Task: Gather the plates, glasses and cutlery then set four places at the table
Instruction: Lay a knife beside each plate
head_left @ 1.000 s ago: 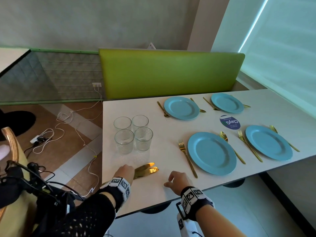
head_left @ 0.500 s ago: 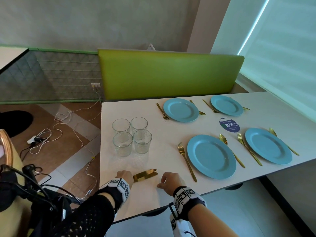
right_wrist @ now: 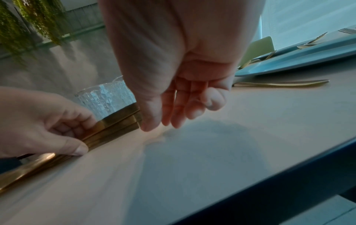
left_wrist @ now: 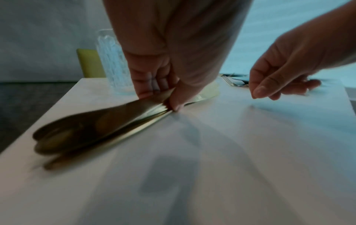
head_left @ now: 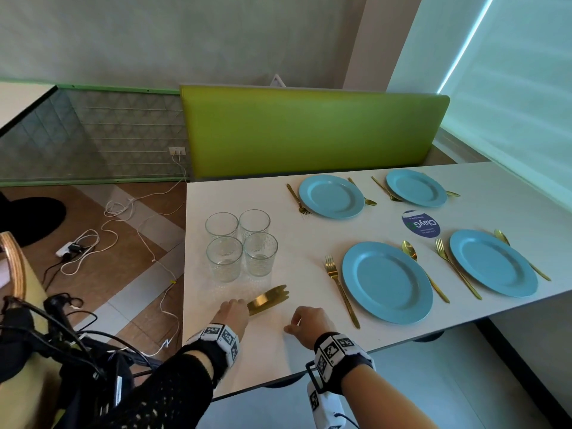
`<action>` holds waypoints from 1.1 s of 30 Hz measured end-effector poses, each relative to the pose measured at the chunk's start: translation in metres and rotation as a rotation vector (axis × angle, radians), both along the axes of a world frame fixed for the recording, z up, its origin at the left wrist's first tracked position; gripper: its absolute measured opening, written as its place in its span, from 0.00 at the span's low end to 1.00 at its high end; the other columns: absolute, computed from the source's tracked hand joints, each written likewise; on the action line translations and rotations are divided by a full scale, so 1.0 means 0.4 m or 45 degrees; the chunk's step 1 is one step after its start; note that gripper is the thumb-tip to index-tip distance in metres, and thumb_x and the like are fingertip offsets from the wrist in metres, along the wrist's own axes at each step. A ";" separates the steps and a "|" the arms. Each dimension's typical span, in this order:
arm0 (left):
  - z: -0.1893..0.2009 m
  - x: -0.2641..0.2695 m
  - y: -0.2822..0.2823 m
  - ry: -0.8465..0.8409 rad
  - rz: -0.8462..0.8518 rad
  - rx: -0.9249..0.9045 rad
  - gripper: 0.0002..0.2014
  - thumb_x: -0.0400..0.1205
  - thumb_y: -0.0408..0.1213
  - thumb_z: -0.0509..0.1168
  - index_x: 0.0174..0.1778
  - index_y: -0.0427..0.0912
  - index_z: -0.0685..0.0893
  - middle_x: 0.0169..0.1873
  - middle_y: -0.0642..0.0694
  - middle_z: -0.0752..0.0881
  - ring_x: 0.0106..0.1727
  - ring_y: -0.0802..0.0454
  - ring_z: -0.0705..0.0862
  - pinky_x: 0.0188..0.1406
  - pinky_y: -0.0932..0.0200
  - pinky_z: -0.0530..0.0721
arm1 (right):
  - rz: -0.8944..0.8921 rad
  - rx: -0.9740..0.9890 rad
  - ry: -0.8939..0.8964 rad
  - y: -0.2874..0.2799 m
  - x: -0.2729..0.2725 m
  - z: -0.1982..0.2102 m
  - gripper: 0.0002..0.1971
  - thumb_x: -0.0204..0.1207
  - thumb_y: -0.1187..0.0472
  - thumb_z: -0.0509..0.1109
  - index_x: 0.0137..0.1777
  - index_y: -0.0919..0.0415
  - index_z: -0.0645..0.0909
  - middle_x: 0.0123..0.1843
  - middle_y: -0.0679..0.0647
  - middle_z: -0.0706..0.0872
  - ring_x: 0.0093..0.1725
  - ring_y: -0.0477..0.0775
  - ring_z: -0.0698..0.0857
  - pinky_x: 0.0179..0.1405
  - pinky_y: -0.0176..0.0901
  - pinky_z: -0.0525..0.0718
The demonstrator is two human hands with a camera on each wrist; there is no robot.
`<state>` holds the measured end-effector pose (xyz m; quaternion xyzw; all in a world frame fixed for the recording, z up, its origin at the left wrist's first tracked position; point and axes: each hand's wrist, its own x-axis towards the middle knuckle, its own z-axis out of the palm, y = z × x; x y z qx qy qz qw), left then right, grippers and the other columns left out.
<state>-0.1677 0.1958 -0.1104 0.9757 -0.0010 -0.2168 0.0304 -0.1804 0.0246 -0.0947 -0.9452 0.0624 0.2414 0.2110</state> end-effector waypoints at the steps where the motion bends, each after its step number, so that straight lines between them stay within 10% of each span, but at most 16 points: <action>1: 0.000 0.000 0.002 -0.013 -0.002 0.000 0.17 0.84 0.26 0.54 0.70 0.33 0.70 0.68 0.38 0.76 0.71 0.42 0.76 0.69 0.54 0.75 | -0.007 0.023 -0.003 0.004 0.000 -0.002 0.13 0.76 0.48 0.70 0.53 0.55 0.82 0.55 0.53 0.85 0.54 0.53 0.84 0.54 0.42 0.82; 8: -0.013 -0.007 -0.017 -0.050 0.014 -0.118 0.17 0.85 0.28 0.51 0.69 0.34 0.73 0.67 0.37 0.79 0.69 0.41 0.78 0.67 0.54 0.77 | -0.075 0.266 0.084 0.054 0.010 -0.020 0.13 0.75 0.49 0.71 0.32 0.49 0.74 0.39 0.49 0.82 0.40 0.48 0.82 0.47 0.40 0.85; 15: 0.001 -0.004 -0.047 -0.012 0.069 -0.326 0.16 0.83 0.33 0.57 0.65 0.35 0.79 0.62 0.37 0.83 0.65 0.40 0.81 0.62 0.55 0.77 | -0.337 0.651 0.362 0.072 0.014 -0.022 0.13 0.81 0.60 0.65 0.34 0.61 0.77 0.30 0.55 0.83 0.23 0.48 0.82 0.23 0.36 0.81; 18: 0.015 -0.006 -0.056 0.032 0.063 -0.455 0.06 0.79 0.36 0.60 0.44 0.43 0.83 0.53 0.38 0.87 0.57 0.42 0.84 0.50 0.58 0.76 | -0.413 0.788 0.422 0.079 0.015 -0.008 0.15 0.83 0.67 0.61 0.33 0.67 0.76 0.26 0.59 0.81 0.14 0.47 0.80 0.15 0.34 0.77; 22: 0.024 -0.003 -0.062 0.141 0.157 -0.624 0.05 0.61 0.44 0.56 0.23 0.50 0.65 0.29 0.50 0.76 0.41 0.51 0.76 0.36 0.64 0.68 | -0.510 0.834 0.460 0.084 0.016 -0.001 0.20 0.85 0.63 0.56 0.31 0.67 0.75 0.14 0.52 0.81 0.11 0.45 0.78 0.12 0.33 0.73; 26: 0.032 -0.001 -0.068 0.153 0.215 -0.705 0.10 0.71 0.42 0.63 0.25 0.49 0.71 0.29 0.51 0.77 0.42 0.48 0.80 0.36 0.64 0.69 | -0.620 0.955 0.465 0.084 0.015 -0.012 0.16 0.83 0.62 0.61 0.34 0.67 0.79 0.28 0.60 0.83 0.24 0.52 0.81 0.27 0.40 0.79; 33: 0.048 0.023 -0.093 0.113 0.373 -0.924 0.12 0.79 0.36 0.66 0.58 0.41 0.87 0.54 0.45 0.89 0.52 0.52 0.86 0.51 0.66 0.77 | -0.771 1.109 0.347 0.031 0.024 0.022 0.09 0.81 0.65 0.63 0.40 0.63 0.80 0.34 0.56 0.84 0.32 0.51 0.84 0.31 0.40 0.84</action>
